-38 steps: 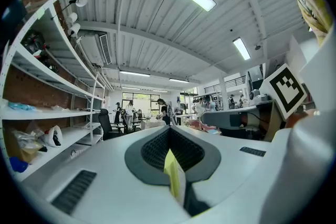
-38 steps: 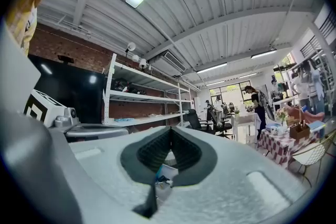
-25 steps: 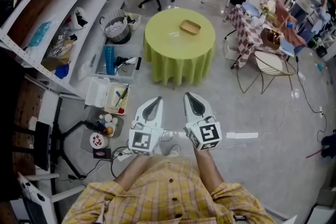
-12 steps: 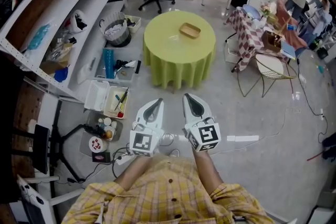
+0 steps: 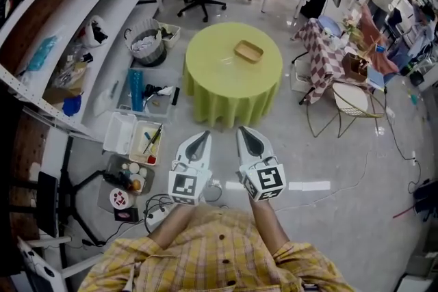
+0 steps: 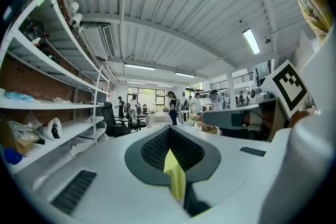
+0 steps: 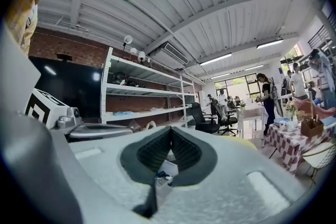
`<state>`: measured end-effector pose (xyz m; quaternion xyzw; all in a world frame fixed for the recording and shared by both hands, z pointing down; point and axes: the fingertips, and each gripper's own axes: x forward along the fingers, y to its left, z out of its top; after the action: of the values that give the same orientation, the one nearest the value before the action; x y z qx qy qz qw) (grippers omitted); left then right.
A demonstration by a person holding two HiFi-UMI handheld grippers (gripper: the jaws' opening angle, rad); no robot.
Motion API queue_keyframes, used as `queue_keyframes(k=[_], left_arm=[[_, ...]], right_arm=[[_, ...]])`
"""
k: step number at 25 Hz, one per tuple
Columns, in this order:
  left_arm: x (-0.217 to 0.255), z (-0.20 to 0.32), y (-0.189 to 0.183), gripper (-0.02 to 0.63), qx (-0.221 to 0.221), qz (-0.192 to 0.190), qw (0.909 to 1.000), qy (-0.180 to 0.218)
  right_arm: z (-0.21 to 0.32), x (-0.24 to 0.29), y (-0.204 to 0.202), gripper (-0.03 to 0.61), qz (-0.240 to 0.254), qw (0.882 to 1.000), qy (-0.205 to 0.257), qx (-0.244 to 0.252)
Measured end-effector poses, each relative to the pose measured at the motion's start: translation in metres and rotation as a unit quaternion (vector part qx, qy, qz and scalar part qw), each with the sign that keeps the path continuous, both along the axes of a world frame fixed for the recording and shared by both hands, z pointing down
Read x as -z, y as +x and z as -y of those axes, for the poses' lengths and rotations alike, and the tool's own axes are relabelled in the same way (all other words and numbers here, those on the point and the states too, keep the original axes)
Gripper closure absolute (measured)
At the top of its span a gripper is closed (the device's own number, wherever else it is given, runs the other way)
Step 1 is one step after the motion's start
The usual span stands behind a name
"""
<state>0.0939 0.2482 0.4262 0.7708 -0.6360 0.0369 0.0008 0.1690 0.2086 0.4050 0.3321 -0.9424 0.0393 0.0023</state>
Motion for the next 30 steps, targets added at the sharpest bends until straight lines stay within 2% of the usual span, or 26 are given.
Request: queue_keyframes(k=[12, 21, 30], left_arm=[[0.015, 0.097, -0.051, 0.610, -0.033, -0.007, 0.9994, 0.003], [0.025, 0.155, -0.113, 0.610, -0.057, -0.009, 0.9983, -0.003], [0.025, 0.206, -0.160, 0.609, -0.089, -0.008, 0.9959, -0.012]], right_arm=[[0.092, 0.017, -0.054, 0.580, -0.011, 1.000, -0.002, -0.024], [0.145, 0.028, -0.114, 0.580, -0.014, 0.999, -0.004, -0.046], [0.191, 0.031, -0.156, 0.580, -0.020, 0.996, -0.005, -0.084]])
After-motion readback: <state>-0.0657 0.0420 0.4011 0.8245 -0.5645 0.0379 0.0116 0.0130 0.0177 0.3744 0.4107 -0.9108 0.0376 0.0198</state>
